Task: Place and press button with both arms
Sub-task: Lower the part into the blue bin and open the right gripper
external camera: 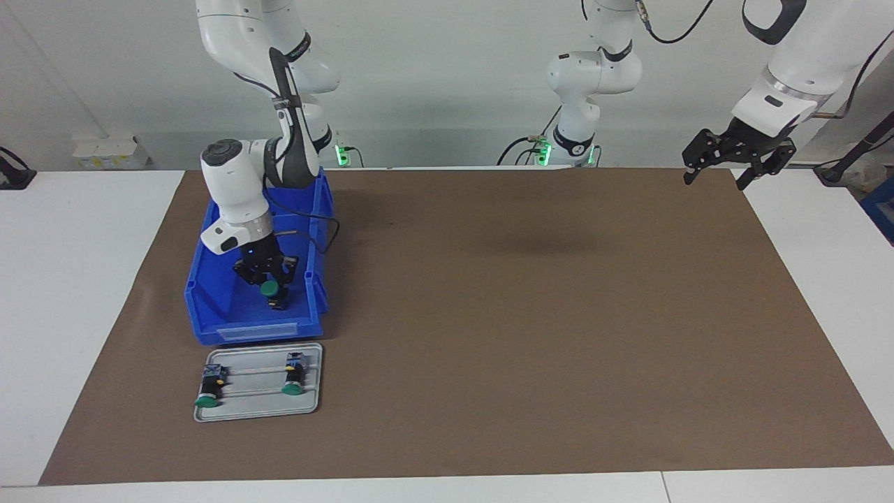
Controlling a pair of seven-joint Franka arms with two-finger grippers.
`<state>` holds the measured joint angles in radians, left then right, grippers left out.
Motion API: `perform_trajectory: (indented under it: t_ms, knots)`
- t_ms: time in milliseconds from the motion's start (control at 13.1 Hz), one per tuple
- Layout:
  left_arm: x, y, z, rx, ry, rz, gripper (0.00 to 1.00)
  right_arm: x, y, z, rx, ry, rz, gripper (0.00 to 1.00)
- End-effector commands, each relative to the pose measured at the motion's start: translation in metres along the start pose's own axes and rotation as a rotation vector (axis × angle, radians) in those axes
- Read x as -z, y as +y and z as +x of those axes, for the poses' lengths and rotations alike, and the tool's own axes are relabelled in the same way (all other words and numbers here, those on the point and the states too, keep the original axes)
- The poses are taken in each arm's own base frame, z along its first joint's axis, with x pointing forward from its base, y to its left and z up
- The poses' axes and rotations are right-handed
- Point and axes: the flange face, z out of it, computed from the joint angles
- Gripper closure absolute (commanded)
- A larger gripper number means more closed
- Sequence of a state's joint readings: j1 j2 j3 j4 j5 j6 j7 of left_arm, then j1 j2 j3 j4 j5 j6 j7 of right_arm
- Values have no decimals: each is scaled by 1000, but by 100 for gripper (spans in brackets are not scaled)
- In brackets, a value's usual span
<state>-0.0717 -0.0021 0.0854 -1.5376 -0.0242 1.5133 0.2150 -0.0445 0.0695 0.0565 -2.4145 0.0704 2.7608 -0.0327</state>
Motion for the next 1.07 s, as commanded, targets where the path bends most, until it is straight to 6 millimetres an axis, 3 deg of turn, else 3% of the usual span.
perform_trajectory:
  t_ms: [0, 152, 533, 990]
  knots:
    - [1, -2, -9, -8, -1, 13, 0, 2, -3, -2, -27, 16, 10, 25]
    - [1, -2, -9, -8, -1, 13, 0, 2, -3, -1, -30, 13, 10, 6]
    - [1, -2, -9, -8, -1, 13, 0, 20, -2, 12, -31, 0, 14, 5]
    - [1, -2, -9, -8, -1, 13, 0, 103, -5, 62, -5, -90, 15, 5]
